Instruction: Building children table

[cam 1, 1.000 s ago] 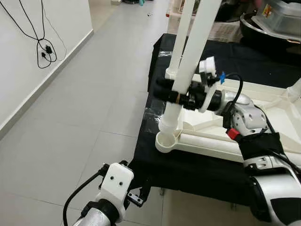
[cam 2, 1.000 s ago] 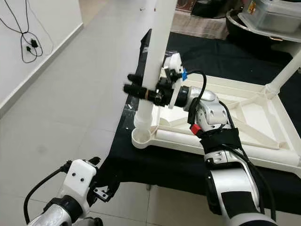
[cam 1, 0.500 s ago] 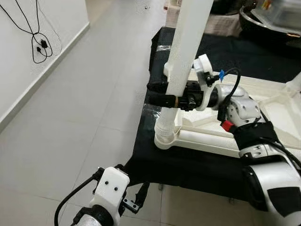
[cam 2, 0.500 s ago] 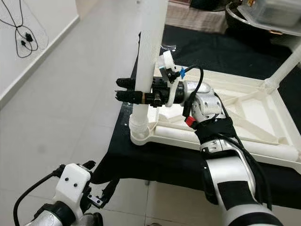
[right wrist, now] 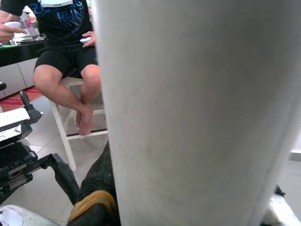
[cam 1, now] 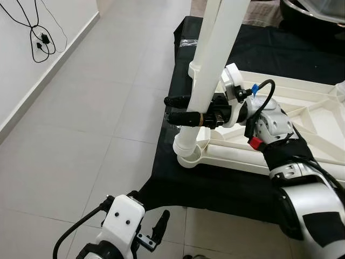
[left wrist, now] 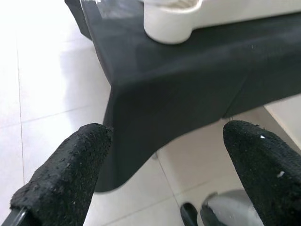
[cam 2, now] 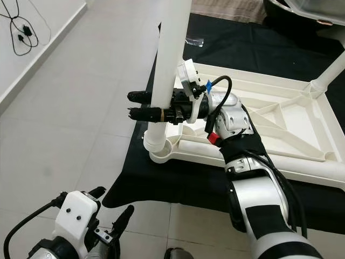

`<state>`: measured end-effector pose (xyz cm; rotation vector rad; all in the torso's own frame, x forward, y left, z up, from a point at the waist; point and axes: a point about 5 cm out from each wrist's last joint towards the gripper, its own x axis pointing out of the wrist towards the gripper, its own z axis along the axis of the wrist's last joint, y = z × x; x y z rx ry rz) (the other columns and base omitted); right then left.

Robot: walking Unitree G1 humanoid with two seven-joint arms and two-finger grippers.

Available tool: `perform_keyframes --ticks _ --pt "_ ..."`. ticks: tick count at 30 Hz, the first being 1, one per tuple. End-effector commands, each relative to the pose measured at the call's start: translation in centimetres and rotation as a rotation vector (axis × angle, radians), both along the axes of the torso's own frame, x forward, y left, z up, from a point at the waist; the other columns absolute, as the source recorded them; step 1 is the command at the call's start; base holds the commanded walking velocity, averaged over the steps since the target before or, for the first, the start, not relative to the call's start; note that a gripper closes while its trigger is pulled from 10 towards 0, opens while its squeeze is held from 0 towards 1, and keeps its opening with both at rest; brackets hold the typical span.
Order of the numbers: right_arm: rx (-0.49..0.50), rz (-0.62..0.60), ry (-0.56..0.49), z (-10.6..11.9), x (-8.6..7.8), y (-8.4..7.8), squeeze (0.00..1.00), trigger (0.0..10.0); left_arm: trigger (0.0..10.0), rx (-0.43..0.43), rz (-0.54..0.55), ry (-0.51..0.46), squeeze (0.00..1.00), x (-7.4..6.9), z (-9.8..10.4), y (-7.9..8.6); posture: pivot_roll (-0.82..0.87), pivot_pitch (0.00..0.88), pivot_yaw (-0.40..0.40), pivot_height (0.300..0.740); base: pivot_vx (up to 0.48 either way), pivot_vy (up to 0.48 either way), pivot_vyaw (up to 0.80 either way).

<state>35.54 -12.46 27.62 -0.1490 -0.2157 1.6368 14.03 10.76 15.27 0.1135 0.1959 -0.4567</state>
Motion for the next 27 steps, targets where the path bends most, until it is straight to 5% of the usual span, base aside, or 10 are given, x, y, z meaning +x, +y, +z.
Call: perform_keyframes --ticks 1,18,27 --pt "-0.041 0.031 0.039 -1.2 -0.1 0.0 0.00 10.0 10.0 0.000 -0.004 0.019 0.00 -0.3 0.0 0.1 0.18 0.307 -0.086 0.740 0.000 0.000 0.00" --pt "-0.033 0.056 0.027 0.3 -1.0 -1.6 0.00 10.0 10.0 0.025 -0.020 0.061 0.00 -0.6 -0.6 0.8 0.19 0.278 -0.066 0.740 0.000 0.000 0.00" --pt "-0.066 0.096 0.041 -0.7 -2.0 -1.7 0.00 10.0 10.0 0.031 -0.026 0.059 0.00 -0.5 -0.4 1.1 0.19 0.269 -0.058 0.740 0.000 0.000 0.00"
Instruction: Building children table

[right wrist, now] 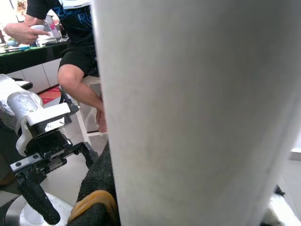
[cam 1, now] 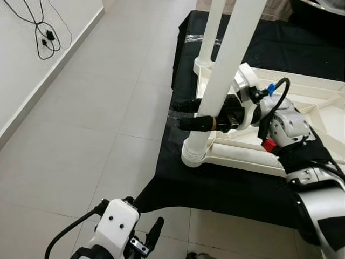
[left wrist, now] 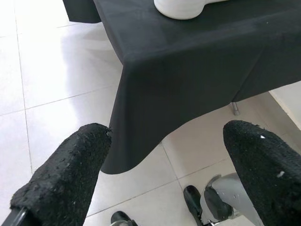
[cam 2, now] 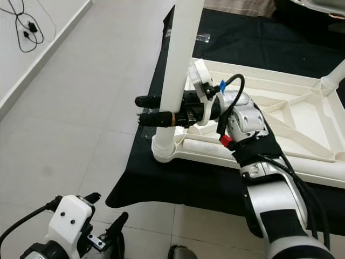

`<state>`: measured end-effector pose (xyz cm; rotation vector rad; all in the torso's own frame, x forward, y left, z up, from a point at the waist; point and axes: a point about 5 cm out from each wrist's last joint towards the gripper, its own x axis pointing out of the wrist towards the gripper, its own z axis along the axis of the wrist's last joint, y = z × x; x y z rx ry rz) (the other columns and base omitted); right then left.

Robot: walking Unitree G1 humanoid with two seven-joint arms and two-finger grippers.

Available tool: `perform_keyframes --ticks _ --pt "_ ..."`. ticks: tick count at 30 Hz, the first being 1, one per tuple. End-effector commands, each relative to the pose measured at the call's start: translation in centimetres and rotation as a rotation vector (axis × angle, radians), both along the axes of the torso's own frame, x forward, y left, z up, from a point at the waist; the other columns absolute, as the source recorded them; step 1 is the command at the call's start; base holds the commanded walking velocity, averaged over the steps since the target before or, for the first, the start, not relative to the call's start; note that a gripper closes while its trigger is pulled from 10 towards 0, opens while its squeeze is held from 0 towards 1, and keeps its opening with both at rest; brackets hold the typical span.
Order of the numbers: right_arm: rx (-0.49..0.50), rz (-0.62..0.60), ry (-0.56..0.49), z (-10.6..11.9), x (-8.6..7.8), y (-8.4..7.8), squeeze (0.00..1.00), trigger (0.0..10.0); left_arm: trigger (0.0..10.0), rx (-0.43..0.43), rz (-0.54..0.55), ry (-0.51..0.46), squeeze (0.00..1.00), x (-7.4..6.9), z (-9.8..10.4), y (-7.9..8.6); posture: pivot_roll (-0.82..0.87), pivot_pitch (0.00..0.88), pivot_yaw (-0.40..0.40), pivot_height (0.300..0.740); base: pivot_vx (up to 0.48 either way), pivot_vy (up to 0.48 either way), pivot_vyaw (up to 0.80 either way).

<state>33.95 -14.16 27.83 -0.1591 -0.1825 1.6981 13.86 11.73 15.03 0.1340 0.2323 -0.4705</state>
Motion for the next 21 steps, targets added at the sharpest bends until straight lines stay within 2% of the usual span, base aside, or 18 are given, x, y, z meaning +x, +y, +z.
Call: perform_keyframes --ticks 1,6,9,14,21 --pt "-0.032 0.039 0.027 -0.9 -0.4 0.0 0.00 10.0 10.0 0.005 -0.012 0.027 0.00 -0.3 -0.2 0.1 0.19 0.269 -0.058 0.740 0.000 0.000 0.00" --pt "-0.042 0.043 0.028 -1.5 -0.5 0.0 0.00 10.0 10.0 0.011 -0.014 0.022 0.00 -0.3 0.0 0.2 0.20 0.270 -0.055 0.740 0.000 0.000 0.00" --pt "-0.040 0.024 0.010 -1.5 -0.1 0.2 0.00 10.0 10.0 0.014 -0.013 0.022 0.00 -0.2 0.1 0.3 0.20 0.269 -0.053 0.740 0.000 0.000 0.00" --pt "-0.036 -0.014 -0.034 -0.5 0.7 -0.1 0.00 10.0 10.0 0.014 -0.015 0.022 0.00 -0.2 0.1 0.2 0.20 0.268 -0.055 0.740 0.000 0.000 0.00" --pt "-0.041 -0.023 -0.043 0.3 0.7 -0.7 0.00 10.0 10.0 0.013 -0.019 0.024 0.00 -0.2 0.0 0.1 0.19 0.268 -0.058 0.740 0.000 0.000 0.00"
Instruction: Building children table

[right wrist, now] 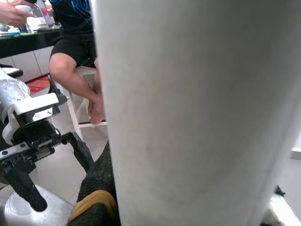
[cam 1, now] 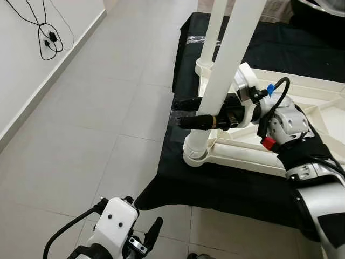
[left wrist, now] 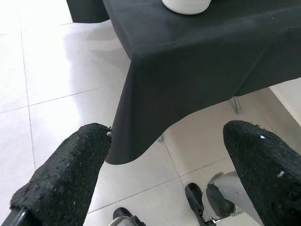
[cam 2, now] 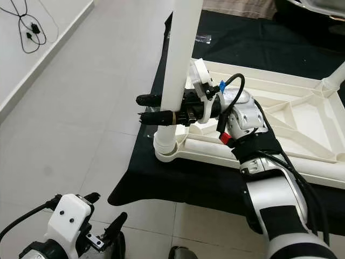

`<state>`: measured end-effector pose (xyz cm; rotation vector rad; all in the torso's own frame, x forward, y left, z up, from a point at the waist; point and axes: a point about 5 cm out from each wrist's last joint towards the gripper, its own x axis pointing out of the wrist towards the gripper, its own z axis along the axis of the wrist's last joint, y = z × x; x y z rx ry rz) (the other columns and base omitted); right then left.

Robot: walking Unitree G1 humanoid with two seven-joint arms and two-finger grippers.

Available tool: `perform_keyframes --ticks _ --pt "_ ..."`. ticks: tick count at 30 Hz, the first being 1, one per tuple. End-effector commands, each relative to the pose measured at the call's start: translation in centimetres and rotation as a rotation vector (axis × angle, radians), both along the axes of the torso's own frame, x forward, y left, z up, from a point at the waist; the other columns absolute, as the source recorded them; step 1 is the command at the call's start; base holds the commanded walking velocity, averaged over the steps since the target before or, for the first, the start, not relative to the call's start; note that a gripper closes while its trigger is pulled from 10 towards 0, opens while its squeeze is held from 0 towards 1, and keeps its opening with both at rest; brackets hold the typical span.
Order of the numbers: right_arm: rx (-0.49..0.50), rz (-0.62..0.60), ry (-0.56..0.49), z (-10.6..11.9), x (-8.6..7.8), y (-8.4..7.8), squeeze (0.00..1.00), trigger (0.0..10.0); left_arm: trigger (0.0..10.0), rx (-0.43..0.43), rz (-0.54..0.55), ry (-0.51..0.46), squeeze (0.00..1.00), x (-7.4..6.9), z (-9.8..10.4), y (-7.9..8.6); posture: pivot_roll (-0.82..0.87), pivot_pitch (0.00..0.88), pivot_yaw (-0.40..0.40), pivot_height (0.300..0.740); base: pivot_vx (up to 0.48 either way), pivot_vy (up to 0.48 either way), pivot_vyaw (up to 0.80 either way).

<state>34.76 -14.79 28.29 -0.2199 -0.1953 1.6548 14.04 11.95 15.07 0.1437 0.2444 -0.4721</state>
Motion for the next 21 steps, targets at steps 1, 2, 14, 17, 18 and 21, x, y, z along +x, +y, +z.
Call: perform_keyframes --ticks 1,2,14,17,18,21 --pt "-0.020 0.019 0.007 -0.1 -0.1 -0.1 0.00 10.0 10.0 0.000 -0.017 0.015 0.00 -0.4 0.0 -0.1 0.19 0.268 -0.058 0.740 0.000 0.000 0.00" --pt "-0.024 0.025 0.010 -0.2 -0.2 -0.1 0.00 10.0 10.0 0.000 -0.017 0.016 0.00 -0.4 0.0 -0.1 0.19 0.268 -0.057 0.740 0.000 0.000 0.00" --pt "-0.048 0.073 0.043 -1.5 -1.0 0.4 0.00 10.0 10.0 0.003 -0.016 0.018 0.00 -0.4 -0.1 0.0 0.20 0.272 -0.055 0.740 0.000 0.000 0.00" --pt "-0.056 0.074 0.050 -1.9 -1.0 0.4 0.00 10.0 10.0 0.010 -0.019 0.015 0.00 -0.5 0.0 0.1 0.20 0.273 -0.050 0.740 0.000 0.000 0.00" --pt "-0.056 0.074 0.050 -1.9 -1.0 0.4 0.00 10.0 10.0 0.010 -0.019 0.015 0.00 -0.5 0.0 0.1 0.20 0.273 -0.050 0.740 0.000 0.000 0.00" --pt "-0.057 0.070 0.049 -2.1 -1.0 0.4 0.00 10.0 10.0 0.013 -0.020 0.014 0.00 -0.5 0.0 0.1 0.20 0.274 -0.047 0.740 0.000 0.000 0.00"
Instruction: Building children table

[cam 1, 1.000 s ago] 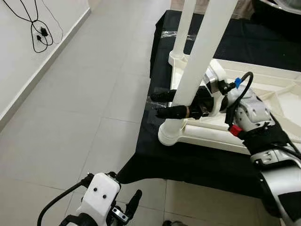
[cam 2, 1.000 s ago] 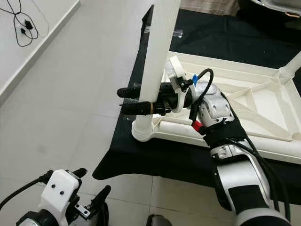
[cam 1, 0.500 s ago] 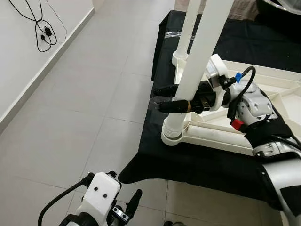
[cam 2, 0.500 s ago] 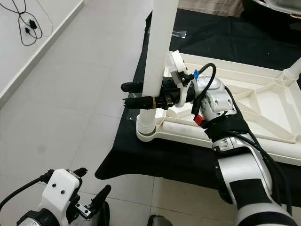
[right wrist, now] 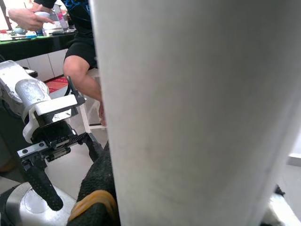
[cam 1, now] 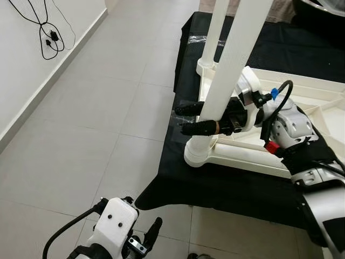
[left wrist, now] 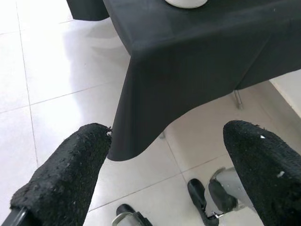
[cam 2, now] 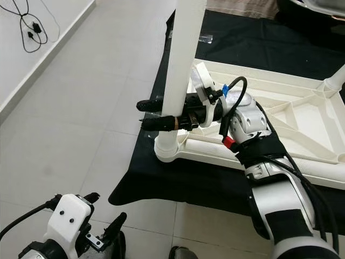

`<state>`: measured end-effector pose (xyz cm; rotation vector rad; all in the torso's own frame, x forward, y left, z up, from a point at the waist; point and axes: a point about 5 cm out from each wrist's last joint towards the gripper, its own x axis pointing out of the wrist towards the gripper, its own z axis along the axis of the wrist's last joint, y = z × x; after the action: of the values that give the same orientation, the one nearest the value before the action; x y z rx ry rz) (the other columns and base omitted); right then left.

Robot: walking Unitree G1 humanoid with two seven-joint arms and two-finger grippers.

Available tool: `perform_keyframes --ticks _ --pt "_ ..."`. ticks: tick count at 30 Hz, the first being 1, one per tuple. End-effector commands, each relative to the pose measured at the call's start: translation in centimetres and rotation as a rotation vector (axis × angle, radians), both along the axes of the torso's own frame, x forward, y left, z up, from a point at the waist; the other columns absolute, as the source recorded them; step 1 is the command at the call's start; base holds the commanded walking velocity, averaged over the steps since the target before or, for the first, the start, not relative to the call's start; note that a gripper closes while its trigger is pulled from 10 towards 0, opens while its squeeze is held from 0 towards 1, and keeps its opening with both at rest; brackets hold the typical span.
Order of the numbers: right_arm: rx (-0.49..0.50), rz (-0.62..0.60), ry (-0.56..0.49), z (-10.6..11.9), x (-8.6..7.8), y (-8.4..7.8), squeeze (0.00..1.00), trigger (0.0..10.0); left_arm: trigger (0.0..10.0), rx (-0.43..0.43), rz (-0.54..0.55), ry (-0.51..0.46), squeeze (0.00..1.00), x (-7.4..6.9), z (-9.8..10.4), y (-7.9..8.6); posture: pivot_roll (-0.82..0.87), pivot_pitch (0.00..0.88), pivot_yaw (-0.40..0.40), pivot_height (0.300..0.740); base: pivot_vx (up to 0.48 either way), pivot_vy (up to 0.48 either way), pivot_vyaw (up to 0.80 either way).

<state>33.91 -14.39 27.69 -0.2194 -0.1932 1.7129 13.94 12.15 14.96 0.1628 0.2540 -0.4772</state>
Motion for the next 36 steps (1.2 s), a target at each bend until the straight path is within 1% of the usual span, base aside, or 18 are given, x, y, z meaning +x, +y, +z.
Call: perform_keyframes --ticks 1,8,14,21,27,29,33,36 --pt "-0.046 0.010 0.037 -1.2 0.0 -0.1 0.00 10.0 10.0 -0.007 -0.013 0.011 0.00 -0.4 0.1 -0.1 0.20 0.272 -0.048 0.740 0.000 0.000 0.00" --pt "-0.058 -0.021 -0.013 0.4 0.4 -0.6 0.00 10.0 10.0 -0.006 -0.013 0.012 0.00 -0.5 0.1 -0.1 0.20 0.273 -0.049 0.740 0.000 0.000 0.00" --pt "-0.065 -0.031 -0.025 0.8 0.6 -0.8 0.00 10.0 10.0 -0.008 -0.013 0.014 0.00 -0.4 0.0 -0.1 0.19 0.274 -0.051 0.740 0.000 0.000 0.00" --pt "-0.075 -0.021 -0.003 0.1 0.4 -0.8 0.00 10.0 10.0 -0.009 -0.014 0.011 0.00 -0.3 0.0 -0.2 0.19 0.272 -0.054 0.740 0.000 0.000 0.00" --pt "-0.084 0.001 0.029 -1.4 0.1 -0.3 0.00 10.0 10.0 -0.009 -0.014 0.010 0.00 -0.3 0.0 -0.1 0.19 0.277 -0.055 0.740 0.000 0.000 0.00" --pt "-0.049 -0.009 0.039 -1.8 0.2 -0.2 0.00 10.0 10.0 -0.005 -0.019 0.005 0.00 -0.3 0.1 -0.2 0.20 0.278 -0.057 0.740 0.000 0.000 0.00" --pt "-0.018 -0.022 0.048 -2.3 0.2 0.0 0.00 10.0 10.0 -0.005 -0.018 0.003 0.00 -0.3 0.1 -0.2 0.20 0.278 -0.057 0.740 0.000 0.000 0.00" --pt "0.031 -0.143 0.056 -2.7 0.9 0.8 0.00 10.0 10.0 -0.010 -0.018 -0.001 0.00 -0.2 0.1 -0.3 0.19 0.276 -0.056 0.740 0.000 0.000 0.00"
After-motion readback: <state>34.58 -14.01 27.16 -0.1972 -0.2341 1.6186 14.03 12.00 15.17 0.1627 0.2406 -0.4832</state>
